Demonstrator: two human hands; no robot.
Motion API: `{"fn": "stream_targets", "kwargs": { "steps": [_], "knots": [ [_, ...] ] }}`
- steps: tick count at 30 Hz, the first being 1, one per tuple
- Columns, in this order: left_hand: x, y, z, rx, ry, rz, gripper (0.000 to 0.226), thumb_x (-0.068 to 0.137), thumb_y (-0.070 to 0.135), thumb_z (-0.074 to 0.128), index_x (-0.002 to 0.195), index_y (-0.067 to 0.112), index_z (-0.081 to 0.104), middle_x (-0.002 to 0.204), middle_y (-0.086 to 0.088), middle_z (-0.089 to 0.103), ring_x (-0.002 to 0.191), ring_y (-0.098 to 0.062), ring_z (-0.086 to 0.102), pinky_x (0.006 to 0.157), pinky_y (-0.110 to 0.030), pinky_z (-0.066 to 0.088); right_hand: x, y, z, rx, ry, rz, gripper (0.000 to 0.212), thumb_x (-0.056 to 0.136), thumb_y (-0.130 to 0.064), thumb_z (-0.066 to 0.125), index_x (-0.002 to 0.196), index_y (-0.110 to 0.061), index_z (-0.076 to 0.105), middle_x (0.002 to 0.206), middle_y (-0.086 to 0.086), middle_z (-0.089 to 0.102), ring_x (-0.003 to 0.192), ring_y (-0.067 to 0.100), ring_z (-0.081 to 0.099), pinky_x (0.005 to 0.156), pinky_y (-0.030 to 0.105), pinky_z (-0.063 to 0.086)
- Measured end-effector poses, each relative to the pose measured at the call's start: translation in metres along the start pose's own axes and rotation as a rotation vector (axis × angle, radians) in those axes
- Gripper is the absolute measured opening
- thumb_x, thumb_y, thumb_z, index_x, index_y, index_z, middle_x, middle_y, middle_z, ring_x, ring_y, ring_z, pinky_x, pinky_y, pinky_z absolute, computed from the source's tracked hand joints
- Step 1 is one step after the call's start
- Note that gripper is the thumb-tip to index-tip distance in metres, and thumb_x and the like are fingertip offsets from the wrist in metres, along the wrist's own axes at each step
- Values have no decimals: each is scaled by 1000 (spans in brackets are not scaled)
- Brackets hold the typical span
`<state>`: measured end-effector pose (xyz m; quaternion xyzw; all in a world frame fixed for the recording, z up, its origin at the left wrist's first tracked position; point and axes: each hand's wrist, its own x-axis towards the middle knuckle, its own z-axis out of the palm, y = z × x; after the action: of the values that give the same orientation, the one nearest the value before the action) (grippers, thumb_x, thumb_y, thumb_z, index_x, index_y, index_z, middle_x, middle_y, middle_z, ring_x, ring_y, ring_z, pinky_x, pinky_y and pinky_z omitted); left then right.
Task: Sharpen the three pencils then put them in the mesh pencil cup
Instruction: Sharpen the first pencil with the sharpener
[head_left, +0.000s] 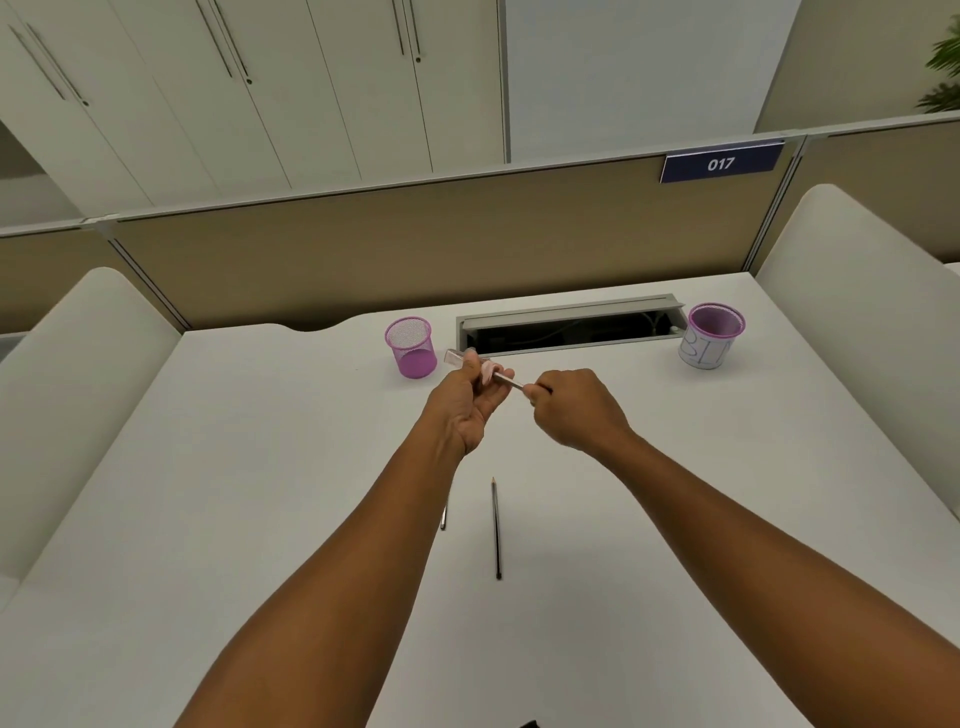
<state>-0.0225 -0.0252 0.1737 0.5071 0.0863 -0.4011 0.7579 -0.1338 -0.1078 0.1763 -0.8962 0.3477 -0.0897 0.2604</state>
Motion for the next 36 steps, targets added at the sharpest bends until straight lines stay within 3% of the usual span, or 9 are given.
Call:
{"fn": "stream_targets", "kwargs": {
  "steps": [6,9,15,21,28,31,36],
  "knots": [
    [3,6,-7,-65,53,3,23,98,27,53,92,4,53,89,-18,65,98,-32,66,94,-41,52,-4,12,-2,91,12,15,31,99,-31,46,93,-8,67,82,8,66,71,22,58,57,27,39],
    [-1,3,-3,-61,31,-16,22,98,25,54,93,4,52,88,-18,65,92,-30,67,97,-42,51,-6,14,-1,145,12,7,28,99,-31,49,95,-9,66,83,7,66,72,20,58,60,26,41],
    [0,0,-1,-20,0,-25,36,97,26,55,124,2,54,93,-17,67,79,-28,70,86,-40,55,-9,15,-1,169,31,2,25,96,-32,56,101,-9,65,91,6,66,80,19,59,66,27,43],
    [-1,0,1,-12,-17,-19,42,96,25,55,133,3,52,95,-18,67,78,-28,71,82,-40,56,-9,18,-2,165,59,-9,25,94,-33,59,102,-10,64,95,6,66,82,18,59,68,26,43],
    [1,0,1,11,-11,-29,34,96,26,57,119,1,56,93,-18,67,79,-27,70,83,-40,56,-8,20,0,129,93,-25,25,93,-34,61,105,-12,64,98,5,65,82,16,57,69,26,43],
    [1,-2,2,52,-35,-30,24,96,25,56,100,1,59,92,-17,65,85,-28,68,92,-42,53,-8,18,2,87,138,-52,23,93,-34,59,103,-13,65,94,2,62,79,16,54,66,25,39],
    [-1,-7,6,68,-62,-44,24,95,25,56,96,1,60,97,-19,66,96,-31,66,98,-44,50,-7,11,3,-10,157,-61,29,98,-31,49,88,-10,66,77,2,59,67,16,51,51,22,29]
  ]
}}
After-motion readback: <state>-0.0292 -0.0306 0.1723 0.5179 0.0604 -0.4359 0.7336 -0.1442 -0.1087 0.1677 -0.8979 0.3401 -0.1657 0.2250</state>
